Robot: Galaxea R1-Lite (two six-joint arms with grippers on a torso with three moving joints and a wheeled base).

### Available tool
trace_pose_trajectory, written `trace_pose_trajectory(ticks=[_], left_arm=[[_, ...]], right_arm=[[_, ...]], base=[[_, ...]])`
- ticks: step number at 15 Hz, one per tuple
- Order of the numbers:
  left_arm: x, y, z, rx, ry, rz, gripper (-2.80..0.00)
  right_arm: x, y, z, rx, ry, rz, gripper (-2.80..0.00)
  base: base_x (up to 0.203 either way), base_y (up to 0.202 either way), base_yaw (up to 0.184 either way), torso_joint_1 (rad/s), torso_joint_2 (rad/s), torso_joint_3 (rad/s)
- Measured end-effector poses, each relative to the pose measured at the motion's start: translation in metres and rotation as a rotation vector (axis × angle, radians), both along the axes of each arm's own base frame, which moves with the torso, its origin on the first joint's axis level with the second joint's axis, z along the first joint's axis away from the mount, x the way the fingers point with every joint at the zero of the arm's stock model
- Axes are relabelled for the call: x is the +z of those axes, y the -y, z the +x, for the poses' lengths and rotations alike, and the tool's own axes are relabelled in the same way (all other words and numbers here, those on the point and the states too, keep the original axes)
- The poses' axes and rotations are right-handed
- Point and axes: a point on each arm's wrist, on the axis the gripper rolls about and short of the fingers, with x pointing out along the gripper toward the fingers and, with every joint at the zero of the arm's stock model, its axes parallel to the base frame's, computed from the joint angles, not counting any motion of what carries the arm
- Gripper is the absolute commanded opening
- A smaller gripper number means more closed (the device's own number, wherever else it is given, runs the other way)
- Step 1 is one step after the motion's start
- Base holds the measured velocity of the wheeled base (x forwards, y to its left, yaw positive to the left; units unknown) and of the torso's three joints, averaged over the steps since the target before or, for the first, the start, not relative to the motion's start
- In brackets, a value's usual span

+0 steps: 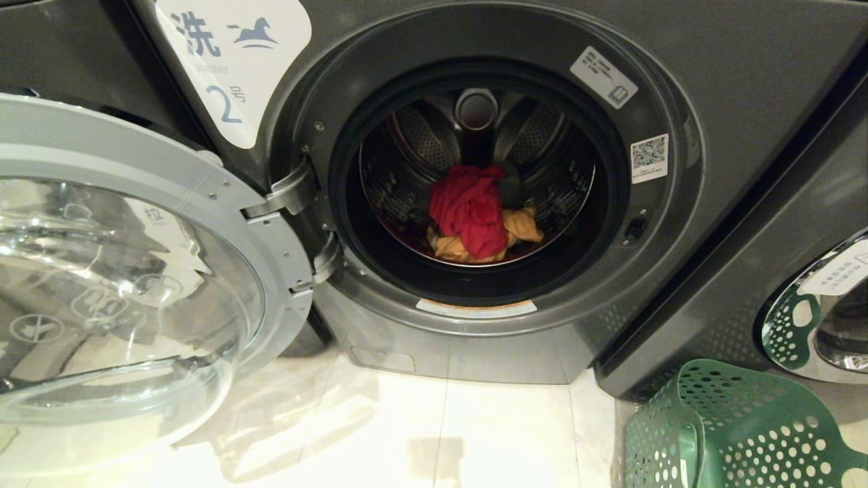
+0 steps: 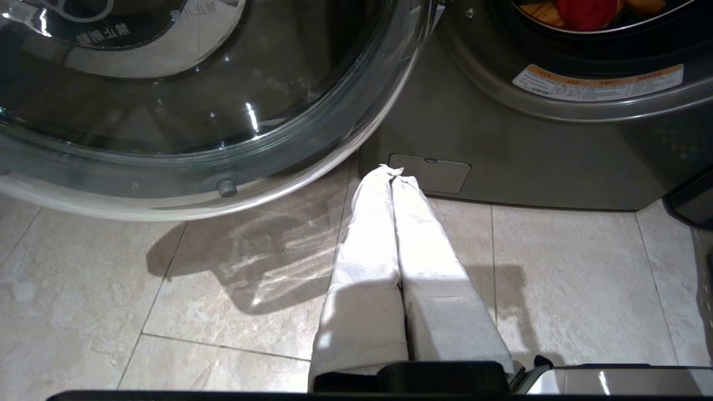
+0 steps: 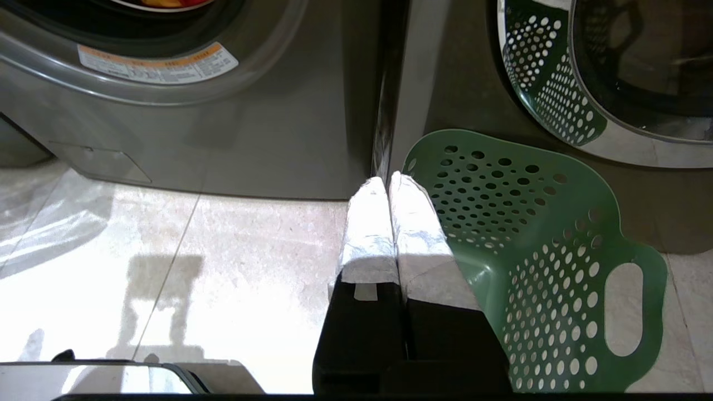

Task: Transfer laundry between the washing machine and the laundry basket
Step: Pick a cloth and place it into the basket

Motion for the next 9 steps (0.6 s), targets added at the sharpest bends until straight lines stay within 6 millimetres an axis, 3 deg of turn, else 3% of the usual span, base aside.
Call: trace_pose_trajectory(ticks=[9], left_arm=[[0.0000,0.0000,0.0000,0.000,0.000,-0.001,-2.80]], right_arm=[[0.0000,0.0000,0.0000,0.000,0.000,-0.003,-2.80]], base=[[0.000,0.000,0.000,0.001,0.00,-0.199]])
